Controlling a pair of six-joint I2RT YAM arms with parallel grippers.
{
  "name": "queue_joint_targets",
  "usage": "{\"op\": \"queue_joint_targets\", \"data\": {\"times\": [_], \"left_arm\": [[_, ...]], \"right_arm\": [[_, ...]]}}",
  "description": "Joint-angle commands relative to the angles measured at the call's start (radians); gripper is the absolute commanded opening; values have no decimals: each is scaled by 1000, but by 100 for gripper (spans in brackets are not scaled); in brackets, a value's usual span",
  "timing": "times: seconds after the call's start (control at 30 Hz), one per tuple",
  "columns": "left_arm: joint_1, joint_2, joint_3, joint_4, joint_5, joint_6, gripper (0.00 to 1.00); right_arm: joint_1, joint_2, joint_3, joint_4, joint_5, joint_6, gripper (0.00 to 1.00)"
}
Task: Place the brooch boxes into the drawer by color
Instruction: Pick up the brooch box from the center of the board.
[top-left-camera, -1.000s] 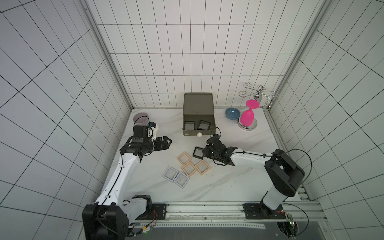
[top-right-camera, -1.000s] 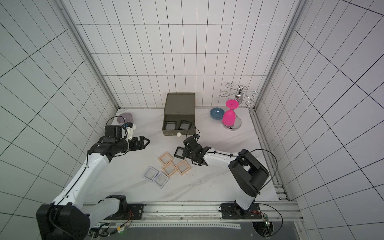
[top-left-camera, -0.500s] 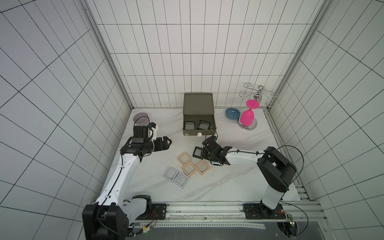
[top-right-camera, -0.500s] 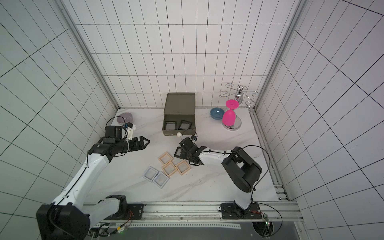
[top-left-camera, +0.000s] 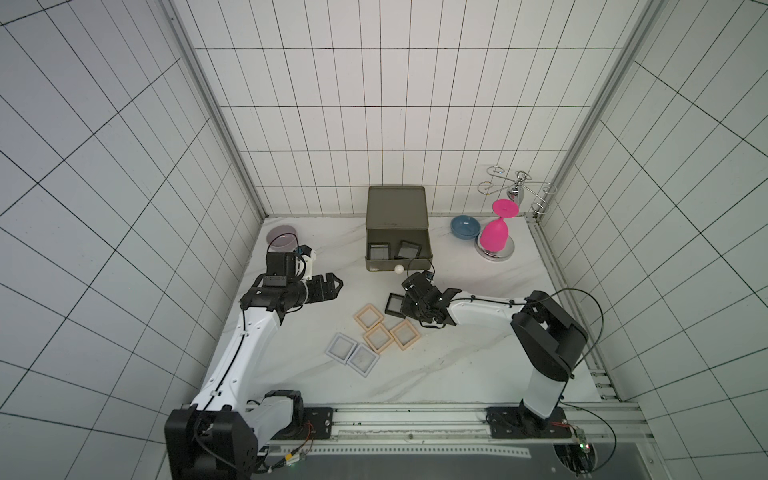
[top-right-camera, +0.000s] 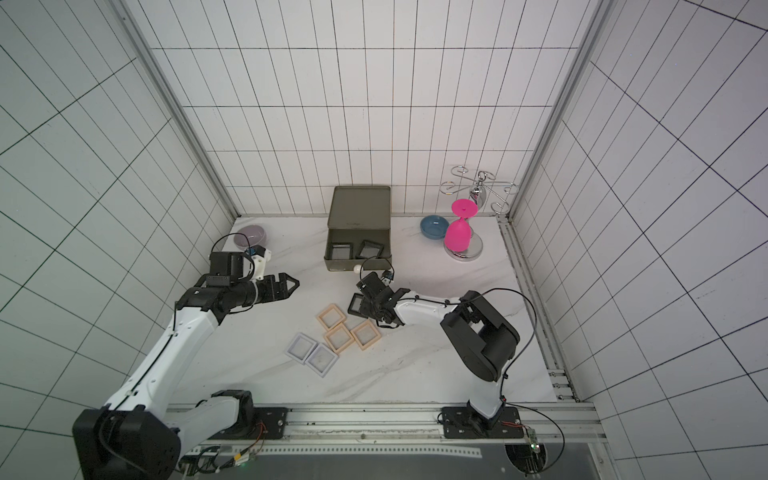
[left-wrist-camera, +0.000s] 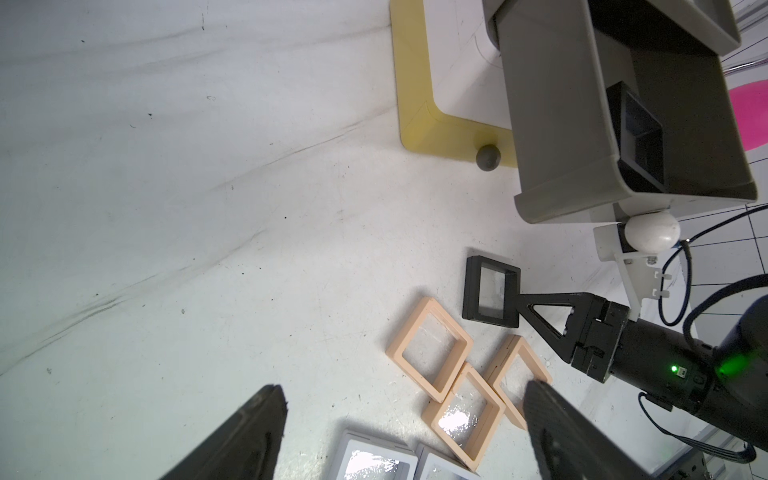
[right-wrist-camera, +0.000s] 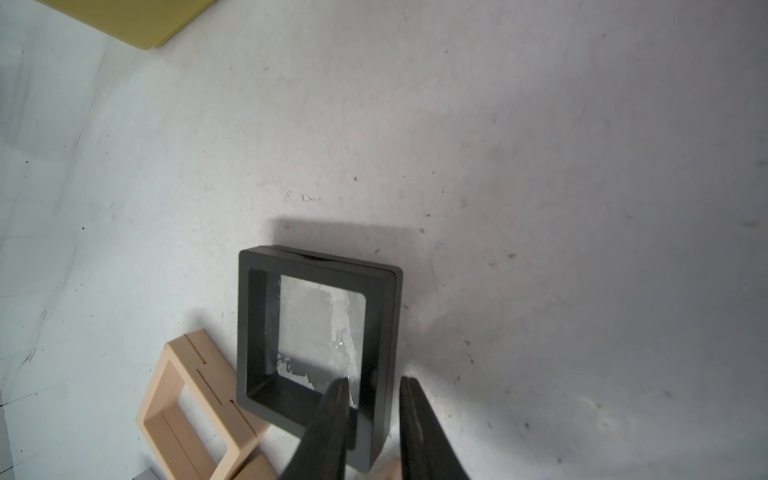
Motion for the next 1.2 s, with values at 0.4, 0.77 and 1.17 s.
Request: {"op": "queue_joint_targets", "data": {"times": [0.4, 0.77, 1.17], "left_arm": [[8, -15, -7, 32, 10, 15, 93], [9, -8, -4, 34, 14, 16, 94], [15, -4, -3, 31, 16, 16, 93]], "right_arm": [[4, 1, 31, -59, 49, 34, 12], [16, -124, -22, -55, 33, -28, 7], [77, -269, -36, -163, -39, -154, 6]]}}
